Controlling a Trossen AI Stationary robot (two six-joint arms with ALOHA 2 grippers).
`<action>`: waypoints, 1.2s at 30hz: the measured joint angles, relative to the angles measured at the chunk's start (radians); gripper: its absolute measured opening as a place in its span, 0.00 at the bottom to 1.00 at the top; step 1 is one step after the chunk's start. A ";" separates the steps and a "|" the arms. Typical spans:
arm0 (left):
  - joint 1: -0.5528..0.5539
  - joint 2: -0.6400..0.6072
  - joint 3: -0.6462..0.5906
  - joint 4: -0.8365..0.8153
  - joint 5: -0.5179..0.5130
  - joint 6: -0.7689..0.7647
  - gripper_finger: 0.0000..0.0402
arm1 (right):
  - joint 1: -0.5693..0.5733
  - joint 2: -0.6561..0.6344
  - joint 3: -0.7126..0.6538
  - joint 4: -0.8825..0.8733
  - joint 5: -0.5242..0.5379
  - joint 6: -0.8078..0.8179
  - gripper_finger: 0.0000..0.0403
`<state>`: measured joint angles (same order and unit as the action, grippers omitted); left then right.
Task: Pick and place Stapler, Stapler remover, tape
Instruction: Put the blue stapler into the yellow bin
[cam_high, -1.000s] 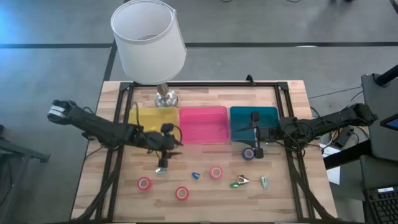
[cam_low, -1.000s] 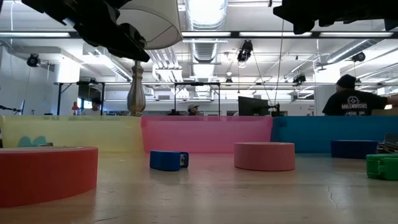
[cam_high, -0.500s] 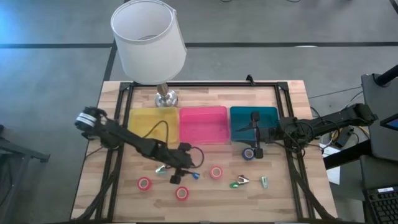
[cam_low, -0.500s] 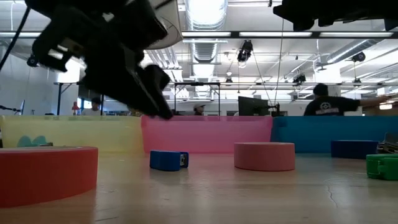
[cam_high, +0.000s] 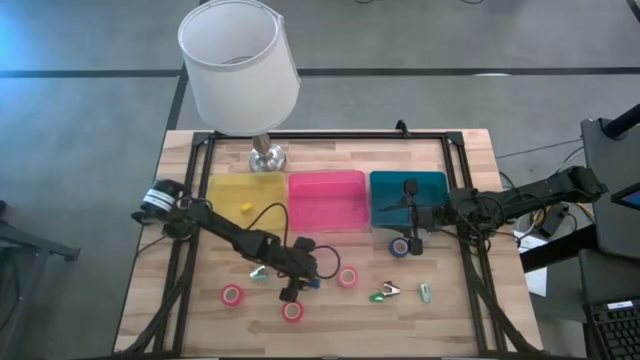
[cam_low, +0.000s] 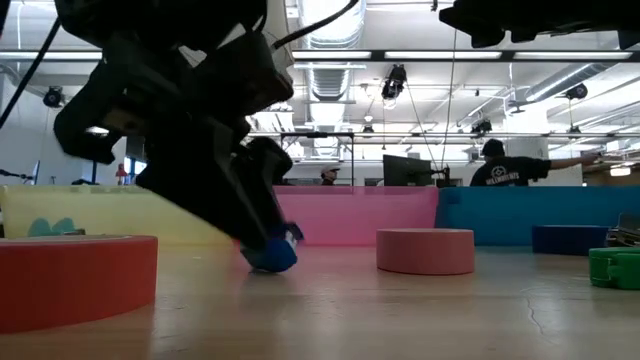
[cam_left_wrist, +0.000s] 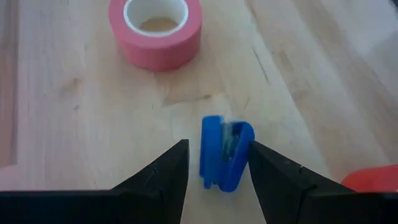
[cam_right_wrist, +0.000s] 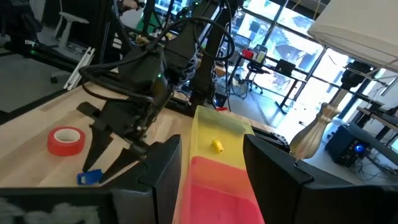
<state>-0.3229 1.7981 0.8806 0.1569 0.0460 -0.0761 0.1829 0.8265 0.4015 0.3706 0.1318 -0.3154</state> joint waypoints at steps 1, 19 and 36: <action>0.000 0.002 -0.001 -0.006 0.000 0.000 0.42 | 0.000 0.000 0.000 0.000 0.000 0.000 0.41; -0.001 0.002 -0.004 -0.001 0.024 0.073 0.34 | 0.000 0.000 0.000 0.000 0.000 0.000 0.41; 0.000 -0.037 -0.005 -0.032 -0.023 0.036 0.21 | 0.000 0.000 0.000 0.000 0.000 0.001 0.41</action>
<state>-0.3229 1.7610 0.8761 0.1249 0.0232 -0.0400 0.1828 0.8265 0.4011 0.3706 0.1319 -0.3149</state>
